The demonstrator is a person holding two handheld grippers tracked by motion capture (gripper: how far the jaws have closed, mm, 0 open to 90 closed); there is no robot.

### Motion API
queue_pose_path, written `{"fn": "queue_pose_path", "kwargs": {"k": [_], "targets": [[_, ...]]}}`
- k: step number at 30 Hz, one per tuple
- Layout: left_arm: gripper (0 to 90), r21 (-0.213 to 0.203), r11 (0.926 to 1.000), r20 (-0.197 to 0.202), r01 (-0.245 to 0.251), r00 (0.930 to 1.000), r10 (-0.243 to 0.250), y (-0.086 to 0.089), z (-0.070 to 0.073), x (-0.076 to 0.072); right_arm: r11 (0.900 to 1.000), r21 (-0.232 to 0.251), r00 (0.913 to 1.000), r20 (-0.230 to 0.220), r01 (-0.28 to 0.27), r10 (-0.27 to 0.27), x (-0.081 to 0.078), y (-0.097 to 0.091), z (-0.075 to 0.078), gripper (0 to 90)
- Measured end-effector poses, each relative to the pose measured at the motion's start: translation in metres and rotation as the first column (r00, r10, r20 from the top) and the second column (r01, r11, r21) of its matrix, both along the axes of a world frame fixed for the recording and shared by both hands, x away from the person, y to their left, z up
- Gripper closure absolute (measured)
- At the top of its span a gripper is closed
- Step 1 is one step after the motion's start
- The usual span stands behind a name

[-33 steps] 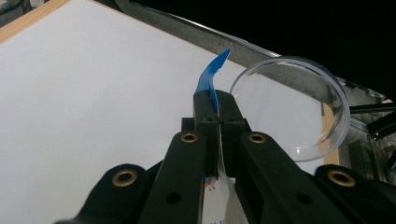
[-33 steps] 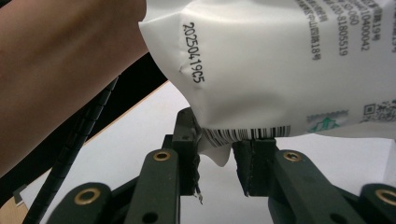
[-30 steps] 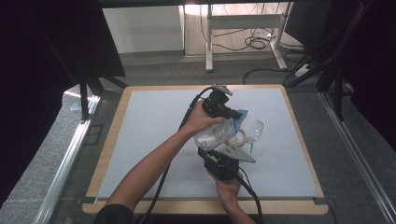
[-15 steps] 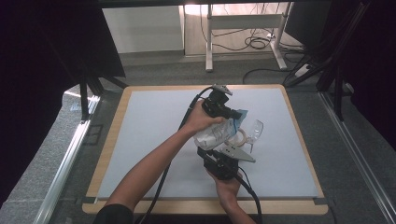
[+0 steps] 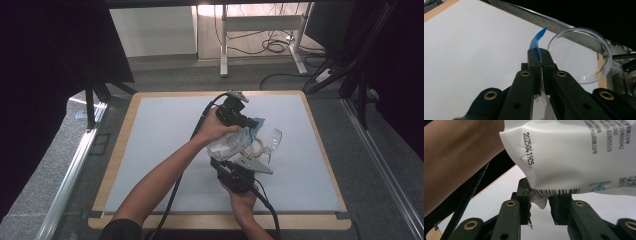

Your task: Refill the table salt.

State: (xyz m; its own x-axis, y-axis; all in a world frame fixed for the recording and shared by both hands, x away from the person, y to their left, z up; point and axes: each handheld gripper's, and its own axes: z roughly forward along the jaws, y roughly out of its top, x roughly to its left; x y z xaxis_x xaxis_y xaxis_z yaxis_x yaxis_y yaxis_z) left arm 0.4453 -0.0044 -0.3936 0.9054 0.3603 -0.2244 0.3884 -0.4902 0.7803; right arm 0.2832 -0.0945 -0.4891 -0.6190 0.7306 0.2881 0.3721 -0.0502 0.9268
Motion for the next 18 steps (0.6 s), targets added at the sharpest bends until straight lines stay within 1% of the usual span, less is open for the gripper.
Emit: {"fn": "queue_pose_path", "kwargs": {"k": [18], "targets": [[90.0,0.000,1.0000,-0.002,0.004,1.0000,-0.004,0.0007,0.0013,-0.0018,1.0000,0.006,1.0000,0.006,-0.005,0.005,-0.0006,0.0018,0.0007,72.3]]}}
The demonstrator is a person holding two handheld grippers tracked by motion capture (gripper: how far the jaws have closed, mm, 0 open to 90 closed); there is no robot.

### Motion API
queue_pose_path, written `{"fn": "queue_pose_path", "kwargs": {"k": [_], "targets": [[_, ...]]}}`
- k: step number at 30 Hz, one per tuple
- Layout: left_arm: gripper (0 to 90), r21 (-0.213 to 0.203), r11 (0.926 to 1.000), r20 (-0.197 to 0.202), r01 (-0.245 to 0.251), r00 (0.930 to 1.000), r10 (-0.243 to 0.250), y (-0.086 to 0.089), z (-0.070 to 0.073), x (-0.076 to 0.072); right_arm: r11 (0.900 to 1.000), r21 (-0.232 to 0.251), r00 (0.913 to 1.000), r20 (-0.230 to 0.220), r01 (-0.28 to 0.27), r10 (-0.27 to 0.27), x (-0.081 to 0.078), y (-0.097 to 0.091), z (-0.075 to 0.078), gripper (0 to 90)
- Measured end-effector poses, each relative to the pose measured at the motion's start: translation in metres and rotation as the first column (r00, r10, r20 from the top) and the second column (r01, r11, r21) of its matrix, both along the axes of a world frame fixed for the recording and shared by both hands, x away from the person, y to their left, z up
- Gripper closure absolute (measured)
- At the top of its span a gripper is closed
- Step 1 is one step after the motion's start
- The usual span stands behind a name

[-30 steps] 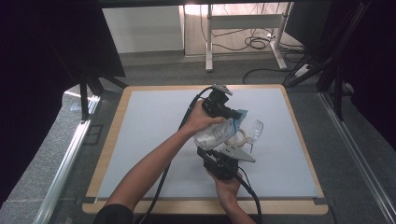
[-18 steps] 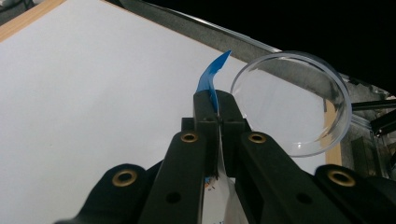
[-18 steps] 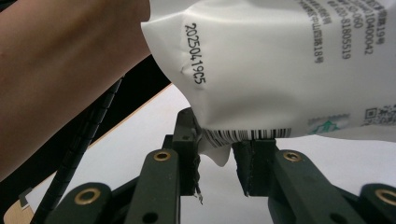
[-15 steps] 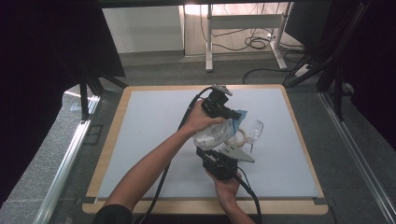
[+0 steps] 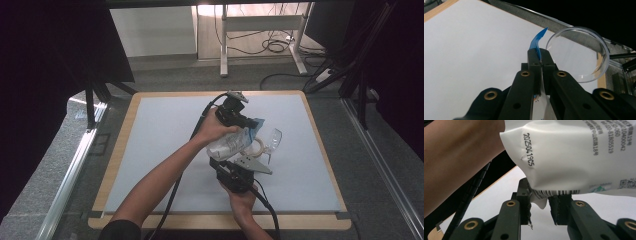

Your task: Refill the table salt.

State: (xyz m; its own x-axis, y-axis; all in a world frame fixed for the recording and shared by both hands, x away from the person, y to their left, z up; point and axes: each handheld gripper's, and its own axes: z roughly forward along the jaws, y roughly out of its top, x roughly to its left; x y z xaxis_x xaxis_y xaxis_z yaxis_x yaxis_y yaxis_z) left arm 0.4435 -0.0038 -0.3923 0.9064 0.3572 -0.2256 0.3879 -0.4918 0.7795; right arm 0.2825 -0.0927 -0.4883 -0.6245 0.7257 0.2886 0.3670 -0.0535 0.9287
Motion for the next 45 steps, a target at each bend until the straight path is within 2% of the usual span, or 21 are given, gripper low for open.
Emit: {"fn": "queue_pose_path", "kwargs": {"k": [45], "targets": [[90.0,0.011,0.9999,0.004,0.000,1.0000,0.000,-0.0022,0.0005,-0.0018,0.9999,0.011,1.0000,0.006,-0.005,0.005,0.0004,0.0016,0.0013,72.6]]}}
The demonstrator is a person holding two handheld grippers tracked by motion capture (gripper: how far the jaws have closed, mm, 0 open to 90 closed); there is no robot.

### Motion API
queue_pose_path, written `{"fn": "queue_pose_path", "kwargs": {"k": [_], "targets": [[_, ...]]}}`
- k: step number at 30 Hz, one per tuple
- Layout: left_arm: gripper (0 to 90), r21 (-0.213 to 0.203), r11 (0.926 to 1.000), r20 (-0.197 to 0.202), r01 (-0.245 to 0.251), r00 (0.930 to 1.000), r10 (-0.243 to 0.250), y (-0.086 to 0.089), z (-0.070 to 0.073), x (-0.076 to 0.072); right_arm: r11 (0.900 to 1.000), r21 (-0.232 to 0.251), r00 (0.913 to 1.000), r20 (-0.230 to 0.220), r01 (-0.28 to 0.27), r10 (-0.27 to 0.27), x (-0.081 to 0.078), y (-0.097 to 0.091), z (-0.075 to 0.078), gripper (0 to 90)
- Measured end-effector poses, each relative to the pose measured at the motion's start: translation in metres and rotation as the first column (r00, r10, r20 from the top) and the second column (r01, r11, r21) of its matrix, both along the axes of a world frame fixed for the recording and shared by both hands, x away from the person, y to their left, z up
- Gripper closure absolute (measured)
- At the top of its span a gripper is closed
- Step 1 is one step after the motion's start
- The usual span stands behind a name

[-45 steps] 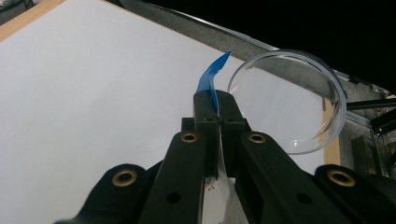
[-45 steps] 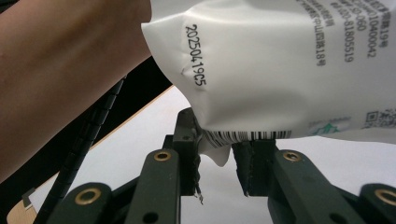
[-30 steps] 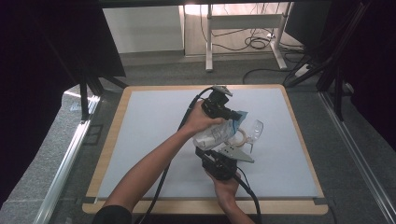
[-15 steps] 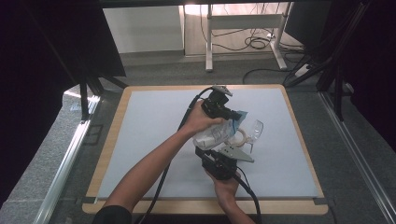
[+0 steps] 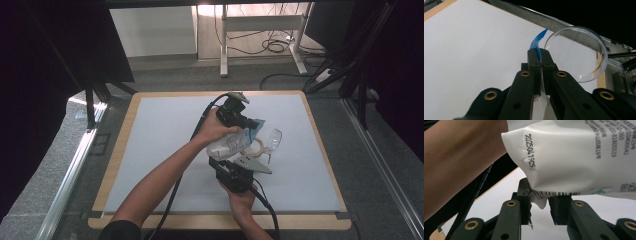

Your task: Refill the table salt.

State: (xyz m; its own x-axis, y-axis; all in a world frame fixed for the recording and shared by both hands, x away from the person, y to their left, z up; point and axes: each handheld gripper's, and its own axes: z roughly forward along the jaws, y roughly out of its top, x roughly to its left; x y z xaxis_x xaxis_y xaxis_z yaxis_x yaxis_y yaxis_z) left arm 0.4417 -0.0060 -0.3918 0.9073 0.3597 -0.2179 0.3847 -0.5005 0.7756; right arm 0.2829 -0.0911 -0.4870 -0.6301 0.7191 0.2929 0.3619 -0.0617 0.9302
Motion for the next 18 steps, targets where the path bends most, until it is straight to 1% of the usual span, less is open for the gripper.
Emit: {"fn": "queue_pose_path", "kwargs": {"k": [18], "targets": [[90.0,0.007,1.0000,0.003,0.000,1.0000,0.000,-0.0016,0.0000,0.0004,1.0000,0.003,1.0000,-0.001,-0.003,0.003,0.0019,-0.0001,0.0003,72.9]]}}
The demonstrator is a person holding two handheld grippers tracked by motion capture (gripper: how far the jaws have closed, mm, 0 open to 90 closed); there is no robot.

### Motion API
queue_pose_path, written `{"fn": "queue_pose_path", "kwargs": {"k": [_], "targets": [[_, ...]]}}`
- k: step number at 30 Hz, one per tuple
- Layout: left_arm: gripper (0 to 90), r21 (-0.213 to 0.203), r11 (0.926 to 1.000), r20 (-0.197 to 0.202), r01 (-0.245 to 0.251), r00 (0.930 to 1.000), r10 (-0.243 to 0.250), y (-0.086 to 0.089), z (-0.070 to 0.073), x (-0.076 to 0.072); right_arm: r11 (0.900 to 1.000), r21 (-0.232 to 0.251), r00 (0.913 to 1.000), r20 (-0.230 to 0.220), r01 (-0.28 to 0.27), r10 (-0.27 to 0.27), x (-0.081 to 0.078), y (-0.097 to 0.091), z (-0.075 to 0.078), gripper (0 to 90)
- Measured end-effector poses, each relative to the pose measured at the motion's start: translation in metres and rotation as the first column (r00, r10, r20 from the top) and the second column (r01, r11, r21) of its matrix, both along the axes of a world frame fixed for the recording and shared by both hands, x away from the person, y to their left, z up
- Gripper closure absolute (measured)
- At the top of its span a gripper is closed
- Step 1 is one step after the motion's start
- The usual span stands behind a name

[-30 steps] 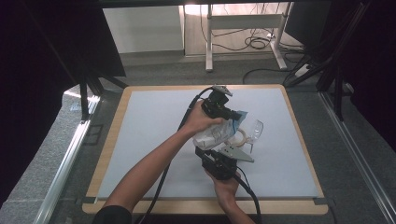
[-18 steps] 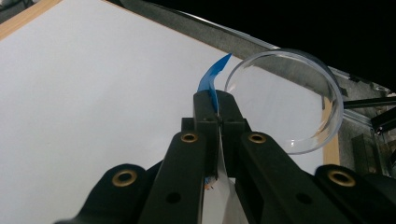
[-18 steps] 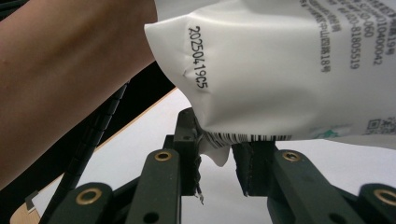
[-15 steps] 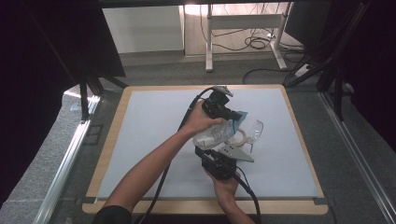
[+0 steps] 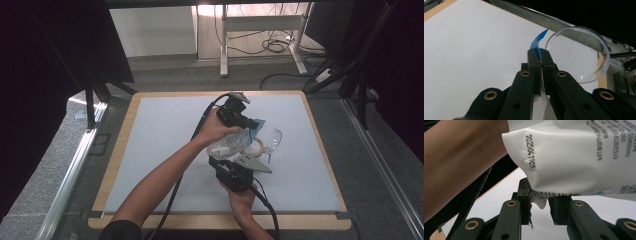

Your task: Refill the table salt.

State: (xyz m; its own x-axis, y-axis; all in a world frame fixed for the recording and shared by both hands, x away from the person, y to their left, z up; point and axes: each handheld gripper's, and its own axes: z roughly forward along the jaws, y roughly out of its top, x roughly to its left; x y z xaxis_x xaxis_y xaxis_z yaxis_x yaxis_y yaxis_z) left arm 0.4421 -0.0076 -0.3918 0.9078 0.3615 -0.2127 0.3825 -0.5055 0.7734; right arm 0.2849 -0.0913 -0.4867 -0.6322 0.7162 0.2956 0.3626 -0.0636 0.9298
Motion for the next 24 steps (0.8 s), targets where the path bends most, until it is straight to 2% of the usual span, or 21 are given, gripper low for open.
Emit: {"fn": "queue_pose_path", "kwargs": {"k": [24], "targets": [[90.0,0.010,0.9999,0.003,0.002,1.0000,-0.002,-0.0010,0.0011,-0.0017,1.0000,0.005,1.0000,0.004,-0.006,0.006,-0.0001,0.0008,0.0008,73.0]]}}
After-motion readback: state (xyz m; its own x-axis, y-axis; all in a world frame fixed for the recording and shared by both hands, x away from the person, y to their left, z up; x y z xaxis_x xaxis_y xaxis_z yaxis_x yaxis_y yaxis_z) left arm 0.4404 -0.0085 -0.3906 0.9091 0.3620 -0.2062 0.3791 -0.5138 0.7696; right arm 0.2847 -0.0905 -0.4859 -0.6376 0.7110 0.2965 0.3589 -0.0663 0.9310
